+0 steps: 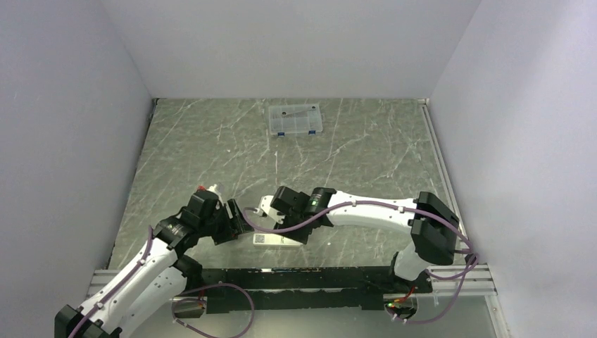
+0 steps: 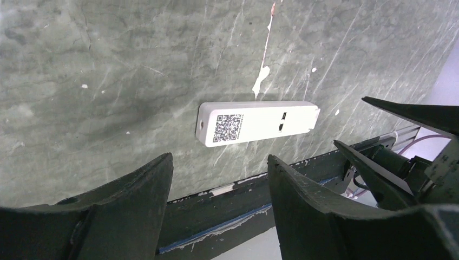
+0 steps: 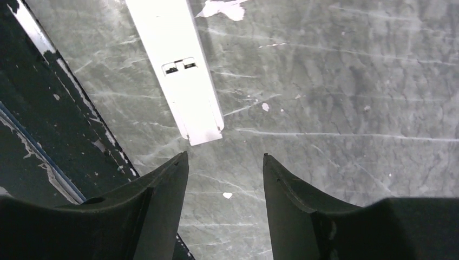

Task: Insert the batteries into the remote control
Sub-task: Load the battery cover into the remote control.

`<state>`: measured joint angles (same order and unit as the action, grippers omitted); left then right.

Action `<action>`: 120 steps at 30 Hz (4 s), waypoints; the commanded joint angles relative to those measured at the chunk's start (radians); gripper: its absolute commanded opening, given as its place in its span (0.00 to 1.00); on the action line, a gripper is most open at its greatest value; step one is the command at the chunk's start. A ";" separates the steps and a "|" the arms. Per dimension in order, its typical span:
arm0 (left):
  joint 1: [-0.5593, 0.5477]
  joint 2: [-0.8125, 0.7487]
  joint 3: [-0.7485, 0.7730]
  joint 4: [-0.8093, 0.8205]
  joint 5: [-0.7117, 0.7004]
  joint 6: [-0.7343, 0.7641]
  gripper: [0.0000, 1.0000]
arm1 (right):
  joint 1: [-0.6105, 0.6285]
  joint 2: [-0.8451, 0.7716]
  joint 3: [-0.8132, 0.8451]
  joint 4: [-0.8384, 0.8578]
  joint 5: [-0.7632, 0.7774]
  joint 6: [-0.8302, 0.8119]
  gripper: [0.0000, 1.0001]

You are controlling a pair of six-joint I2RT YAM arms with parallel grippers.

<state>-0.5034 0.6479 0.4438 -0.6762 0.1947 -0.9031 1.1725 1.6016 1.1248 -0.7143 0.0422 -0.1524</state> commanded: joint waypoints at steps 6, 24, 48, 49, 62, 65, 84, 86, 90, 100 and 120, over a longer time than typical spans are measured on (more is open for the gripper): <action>0.005 0.095 0.014 0.117 0.040 0.043 0.68 | -0.032 -0.080 -0.011 0.050 0.102 0.330 0.57; 0.005 0.263 -0.007 0.217 0.124 0.126 0.64 | -0.036 -0.205 -0.183 0.137 0.157 0.903 0.61; 0.003 0.327 -0.038 0.258 0.174 0.136 0.57 | -0.011 -0.106 -0.217 0.183 0.154 1.115 0.55; 0.003 0.329 -0.038 0.260 0.176 0.136 0.57 | -0.010 -0.100 -0.215 0.186 0.153 1.118 0.55; 0.003 0.361 -0.047 0.289 0.202 0.146 0.49 | 0.001 -0.059 -0.200 0.184 0.168 1.149 0.55; 0.003 0.364 -0.048 0.292 0.204 0.148 0.49 | 0.001 -0.052 -0.194 0.178 0.174 1.154 0.54; 0.004 0.374 -0.051 0.316 0.235 0.160 0.45 | 0.001 -0.017 -0.161 0.156 0.192 1.192 0.52; 0.003 0.377 -0.053 0.322 0.237 0.162 0.45 | 0.002 -0.012 -0.157 0.156 0.187 1.193 0.50; 0.003 0.384 -0.056 0.329 0.243 0.164 0.43 | 0.002 -0.005 -0.151 0.156 0.178 1.192 0.48; 0.003 0.376 -0.059 0.331 0.247 0.164 0.43 | 0.003 0.003 -0.146 0.154 0.168 1.198 0.42; 0.002 0.383 -0.057 0.345 0.264 0.167 0.42 | 0.018 0.041 -0.118 0.175 0.135 1.195 0.36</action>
<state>-0.5011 1.0260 0.3874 -0.3756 0.4198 -0.7452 1.1751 1.6173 0.9726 -0.5777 0.2031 1.0317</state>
